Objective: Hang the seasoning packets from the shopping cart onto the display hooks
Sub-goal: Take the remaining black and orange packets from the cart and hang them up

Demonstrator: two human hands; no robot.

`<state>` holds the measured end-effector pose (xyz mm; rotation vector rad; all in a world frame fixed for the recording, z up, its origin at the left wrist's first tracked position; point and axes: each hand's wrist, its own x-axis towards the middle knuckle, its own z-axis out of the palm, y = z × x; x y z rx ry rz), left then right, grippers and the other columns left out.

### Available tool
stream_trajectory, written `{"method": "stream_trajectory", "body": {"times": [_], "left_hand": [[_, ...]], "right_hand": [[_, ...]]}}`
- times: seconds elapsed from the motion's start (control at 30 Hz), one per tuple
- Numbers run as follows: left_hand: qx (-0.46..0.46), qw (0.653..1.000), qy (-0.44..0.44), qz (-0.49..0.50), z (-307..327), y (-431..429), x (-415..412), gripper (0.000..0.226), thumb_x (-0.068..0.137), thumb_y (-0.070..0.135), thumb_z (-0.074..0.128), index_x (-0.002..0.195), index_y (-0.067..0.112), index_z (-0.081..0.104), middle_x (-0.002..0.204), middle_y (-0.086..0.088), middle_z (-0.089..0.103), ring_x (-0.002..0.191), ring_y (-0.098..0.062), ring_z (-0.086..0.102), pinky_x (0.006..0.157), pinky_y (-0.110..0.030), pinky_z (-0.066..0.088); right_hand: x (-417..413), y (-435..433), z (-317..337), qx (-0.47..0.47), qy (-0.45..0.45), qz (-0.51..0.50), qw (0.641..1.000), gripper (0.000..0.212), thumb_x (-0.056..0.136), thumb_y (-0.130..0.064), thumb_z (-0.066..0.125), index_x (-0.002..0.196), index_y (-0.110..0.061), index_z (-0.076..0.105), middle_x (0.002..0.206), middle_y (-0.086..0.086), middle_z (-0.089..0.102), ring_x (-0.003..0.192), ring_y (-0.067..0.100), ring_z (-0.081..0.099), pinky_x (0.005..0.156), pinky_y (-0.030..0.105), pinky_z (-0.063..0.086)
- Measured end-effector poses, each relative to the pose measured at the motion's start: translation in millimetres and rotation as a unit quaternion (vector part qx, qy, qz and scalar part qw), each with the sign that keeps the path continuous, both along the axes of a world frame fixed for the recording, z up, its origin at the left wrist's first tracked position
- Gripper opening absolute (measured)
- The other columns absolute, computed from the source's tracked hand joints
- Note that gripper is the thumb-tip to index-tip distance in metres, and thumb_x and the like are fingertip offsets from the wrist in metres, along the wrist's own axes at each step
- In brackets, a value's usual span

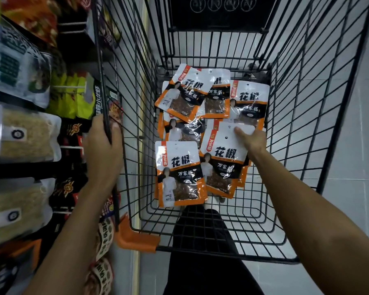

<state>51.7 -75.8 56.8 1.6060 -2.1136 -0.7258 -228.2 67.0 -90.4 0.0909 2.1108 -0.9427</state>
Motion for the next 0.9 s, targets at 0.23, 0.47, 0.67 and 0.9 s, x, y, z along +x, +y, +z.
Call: {"method": "stream_trajectory", "body": {"times": [0.23,0.47,0.67,0.9], "left_hand": [[-0.001,1.0,0.002,-0.015,1,1,4,0.017,0.1,0.015,0.044,0.104,0.002,0.055,0.085,-0.005,0.056,0.075,-0.018,0.051,0.055,-0.01,0.034],[-0.012,1.0,0.003,-0.016,2,2,3,0.018,0.1,0.011,0.045,0.108,-0.001,0.056,0.085,-0.001,0.053,0.071,-0.004,0.043,0.056,-0.004,0.033],[-0.009,1.0,-0.008,-0.008,1,0,4,0.023,0.099,0.011,0.044,0.115,-0.001,0.056,0.096,-0.008,0.06,0.088,-0.02,0.054,0.07,-0.02,0.033],[-0.019,1.0,-0.005,-0.002,0,1,3,0.02,0.099,0.011,0.045,0.11,0.0,0.057,0.09,-0.002,0.055,0.082,-0.017,0.05,0.067,-0.016,0.03]], "right_hand": [[5,36,2,-0.055,-0.147,-0.089,0.984,0.046,0.086,0.002,0.066,0.128,0.01,0.051,0.128,0.025,0.058,0.113,0.042,0.06,0.095,0.054,0.049],[-12,21,20,-0.07,-0.03,-0.051,0.996,0.036,0.093,-0.011,0.062,0.123,0.009,0.055,0.116,0.021,0.065,0.096,0.031,0.067,0.085,0.042,0.057],[-25,10,45,-0.141,-0.018,-0.016,0.99,0.024,0.077,-0.016,0.079,0.094,-0.008,0.064,0.091,0.003,0.07,0.074,0.011,0.071,0.061,0.025,0.06],[-24,11,43,-0.132,0.001,-0.08,0.988,0.033,0.095,-0.018,0.059,0.116,0.008,0.058,0.115,0.019,0.064,0.107,0.035,0.064,0.092,0.048,0.053]]}}
